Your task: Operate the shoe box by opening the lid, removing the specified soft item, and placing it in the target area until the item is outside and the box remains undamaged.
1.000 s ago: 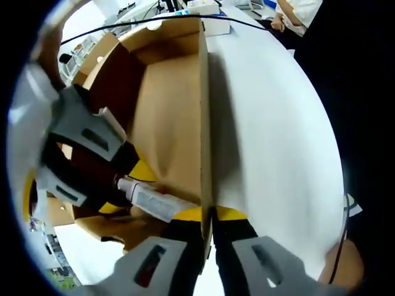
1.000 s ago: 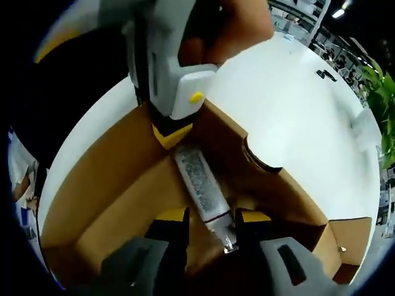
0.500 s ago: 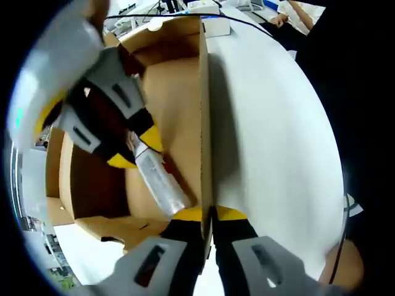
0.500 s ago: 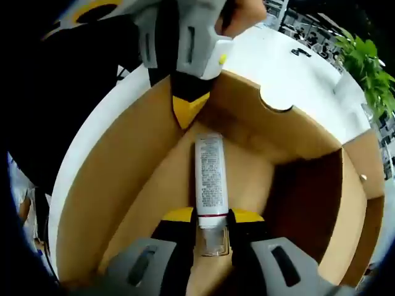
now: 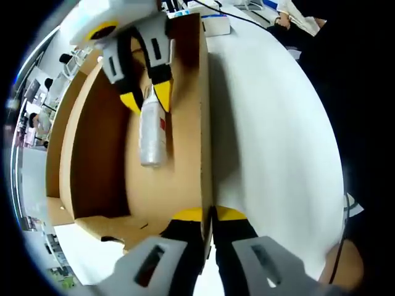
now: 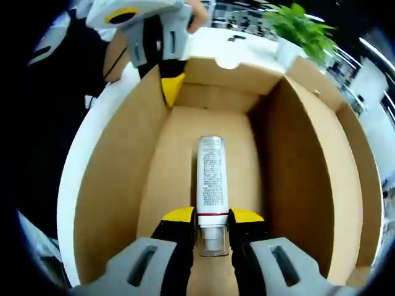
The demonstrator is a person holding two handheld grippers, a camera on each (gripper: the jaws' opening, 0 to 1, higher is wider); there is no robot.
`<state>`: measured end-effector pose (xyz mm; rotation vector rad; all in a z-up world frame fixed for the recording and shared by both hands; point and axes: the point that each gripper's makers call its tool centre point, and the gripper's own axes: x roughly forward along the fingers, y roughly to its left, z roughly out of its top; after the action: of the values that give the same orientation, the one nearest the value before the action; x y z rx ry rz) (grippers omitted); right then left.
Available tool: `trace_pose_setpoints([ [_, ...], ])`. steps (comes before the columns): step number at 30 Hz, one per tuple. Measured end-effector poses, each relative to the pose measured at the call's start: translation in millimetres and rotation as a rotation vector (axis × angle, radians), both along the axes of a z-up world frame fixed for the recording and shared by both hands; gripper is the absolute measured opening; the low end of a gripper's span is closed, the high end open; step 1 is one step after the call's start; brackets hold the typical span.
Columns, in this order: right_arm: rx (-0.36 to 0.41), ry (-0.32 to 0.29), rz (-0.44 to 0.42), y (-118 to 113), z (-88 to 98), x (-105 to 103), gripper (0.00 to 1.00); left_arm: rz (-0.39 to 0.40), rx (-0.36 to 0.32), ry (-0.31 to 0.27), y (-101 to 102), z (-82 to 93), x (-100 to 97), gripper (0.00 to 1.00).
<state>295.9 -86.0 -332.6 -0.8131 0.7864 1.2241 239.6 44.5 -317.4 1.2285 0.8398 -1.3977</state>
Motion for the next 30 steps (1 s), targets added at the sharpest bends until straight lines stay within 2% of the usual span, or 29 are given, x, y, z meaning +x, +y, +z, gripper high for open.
trace_pose_setpoints([
  [1, 0.000, -0.001, -0.009, -1, 0.0, 0, 0.20, 0.000, 0.000, 0.000, 0, 0.0, -0.1, 0.04],
  [2, 0.006, -0.014, -0.056, -13, 0.1, -1, 0.20, 0.001, 0.003, -0.002, -1, 0.3, -1.3, 0.04],
  [7, 0.029, -0.026, -0.097, -22, 0.8, -3, 0.20, 0.002, 0.024, -0.014, 0, -0.3, -1.4, 0.04],
  [10, 0.046, -0.041, -0.108, -19, 1.7, -2, 0.20, 0.002, 0.024, -0.012, 0, 0.1, -1.4, 0.04],
  [13, 0.085, -0.056, -0.112, -14, 10.7, 1, 0.21, -0.002, 0.022, -0.012, -1, 0.7, -1.8, 0.04],
  [16, 0.121, -0.061, -0.134, -8, 22.7, 3, 0.28, -0.001, 0.020, -0.012, -1, 1.0, -1.7, 0.04],
  [18, 0.155, -0.090, -0.137, 2, 30.3, 6, 0.30, -0.001, 0.021, -0.013, -1, 1.2, -1.6, 0.04],
  [20, 0.224, -0.091, -0.173, 14, 35.0, 7, 0.32, -0.001, 0.021, -0.014, -1, 1.4, -1.5, 0.04],
  [21, 0.262, -0.096, -0.189, 18, 35.4, 8, 0.33, -0.001, 0.021, -0.014, -1, 1.5, -1.5, 0.04],
  [23, 0.268, -0.150, -0.180, 18, 34.6, 12, 0.35, 0.000, 0.025, -0.013, -1, 1.5, -1.6, 0.04],
  [28, 0.284, -0.094, -0.219, 16, 19.9, 2, 0.39, 0.002, 0.032, -0.018, -1, 1.5, -1.4, 0.04],
  [30, 0.257, -0.123, -0.213, 13, 18.5, 3, 0.39, 0.002, 0.036, -0.019, 0, 1.5, -1.3, 0.04],
])
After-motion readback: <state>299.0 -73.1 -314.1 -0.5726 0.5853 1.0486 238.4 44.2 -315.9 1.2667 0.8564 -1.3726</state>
